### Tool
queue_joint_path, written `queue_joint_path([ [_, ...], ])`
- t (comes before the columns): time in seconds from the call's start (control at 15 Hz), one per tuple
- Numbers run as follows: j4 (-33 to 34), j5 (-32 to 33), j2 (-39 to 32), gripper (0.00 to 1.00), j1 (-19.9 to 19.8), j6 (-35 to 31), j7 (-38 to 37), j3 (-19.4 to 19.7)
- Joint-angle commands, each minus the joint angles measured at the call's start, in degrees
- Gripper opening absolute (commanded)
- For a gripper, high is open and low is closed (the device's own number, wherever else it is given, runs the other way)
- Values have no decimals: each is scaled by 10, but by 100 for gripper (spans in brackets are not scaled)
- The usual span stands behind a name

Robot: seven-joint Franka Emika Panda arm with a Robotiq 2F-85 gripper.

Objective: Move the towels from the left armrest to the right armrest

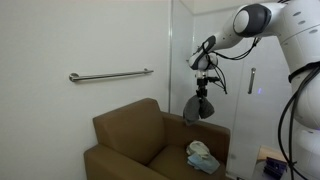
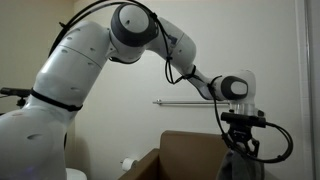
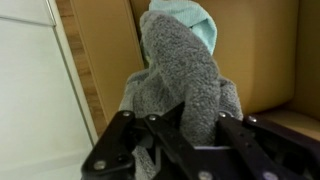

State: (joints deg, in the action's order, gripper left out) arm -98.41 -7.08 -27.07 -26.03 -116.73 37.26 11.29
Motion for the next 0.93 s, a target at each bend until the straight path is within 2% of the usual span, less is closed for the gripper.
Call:
queue_joint_path([
  [0.0, 71, -30, -59, 4, -30, 16, -25, -2],
  [0.33, 146, -40, -132, 4, -68, 46, -37, -8],
  [0.67, 190, -19, -187, 4, -63, 57, -48, -17],
  [0.73, 195, -14, -189, 4, -78, 64, -29, -11],
  [0.87, 213, -7, -202, 4, -83, 74, -31, -9],
])
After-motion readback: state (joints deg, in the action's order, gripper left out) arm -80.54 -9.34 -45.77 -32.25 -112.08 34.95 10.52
